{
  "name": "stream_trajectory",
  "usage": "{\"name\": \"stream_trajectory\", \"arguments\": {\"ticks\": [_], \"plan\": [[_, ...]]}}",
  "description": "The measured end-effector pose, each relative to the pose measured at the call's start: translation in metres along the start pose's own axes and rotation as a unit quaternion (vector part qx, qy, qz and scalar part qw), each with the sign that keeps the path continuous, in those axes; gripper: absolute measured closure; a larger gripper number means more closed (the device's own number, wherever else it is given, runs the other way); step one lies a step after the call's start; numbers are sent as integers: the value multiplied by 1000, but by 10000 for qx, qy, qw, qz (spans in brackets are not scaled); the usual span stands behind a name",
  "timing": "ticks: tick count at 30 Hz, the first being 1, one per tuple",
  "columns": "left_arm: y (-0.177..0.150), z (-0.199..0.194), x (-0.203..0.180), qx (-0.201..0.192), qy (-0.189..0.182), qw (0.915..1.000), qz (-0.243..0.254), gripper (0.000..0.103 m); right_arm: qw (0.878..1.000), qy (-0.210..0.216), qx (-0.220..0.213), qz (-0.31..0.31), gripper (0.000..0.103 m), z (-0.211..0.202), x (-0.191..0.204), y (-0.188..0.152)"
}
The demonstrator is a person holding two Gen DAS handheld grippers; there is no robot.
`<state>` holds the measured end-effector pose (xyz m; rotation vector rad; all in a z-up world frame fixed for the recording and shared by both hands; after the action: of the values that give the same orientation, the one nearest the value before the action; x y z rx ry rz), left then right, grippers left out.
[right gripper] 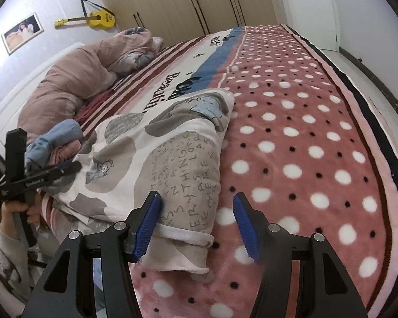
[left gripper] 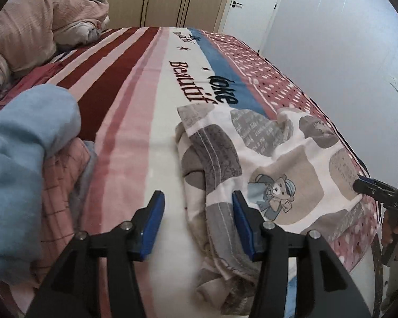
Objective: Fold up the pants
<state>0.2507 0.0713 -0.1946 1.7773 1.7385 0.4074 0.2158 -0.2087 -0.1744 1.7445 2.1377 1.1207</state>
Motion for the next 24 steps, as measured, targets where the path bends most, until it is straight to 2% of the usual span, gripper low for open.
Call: {"name": "stream_trajectory", "arguments": {"ticks": [6, 8, 10, 16, 19, 20, 23, 24], "plan": [[-6, 9, 3, 158, 34, 9998, -76, 52, 9995, -214, 150, -178, 46, 6, -1, -5], [-9, 13, 8, 195, 397, 9990, 104, 52, 9989, -326, 210, -275, 43, 7, -4, -8], [-13, 16, 12, 251, 570, 9979, 154, 49, 9990, -296, 286, -165, 41, 9, -9, -12], [0, -3, 3, -9, -94, 9999, -114, 48, 9994, 103, 190, 264, 40, 2, -11, -3], [12, -13, -9, -221, -342, 9992, -29, 36, 9997, 151, 42, 190, 40, -2, -6, 10], [13, -12, -12, -211, -405, 9990, -2, 35, 9997, 157, 17, 167, 40, -2, -6, 13], [5, 8, -16, 197, -715, 9970, -223, 35, 9996, 215, 44, 177, 40, 6, -4, 20], [1, 13, -16, 284, -690, 9969, -267, 35, 9994, 247, 106, 203, 40, 10, -5, 20]]}}
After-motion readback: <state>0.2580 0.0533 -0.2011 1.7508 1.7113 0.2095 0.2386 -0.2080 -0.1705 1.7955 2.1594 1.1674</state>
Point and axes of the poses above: each gripper's, at about its wrist camera, not at the fingertips, and z roughly the way its jaws point, x to its left, y to its top, the point moved 9 cm from there along z, roughly the way its jaws point, and after that the axes turned 1 degree about x, right-handed, at the moved point
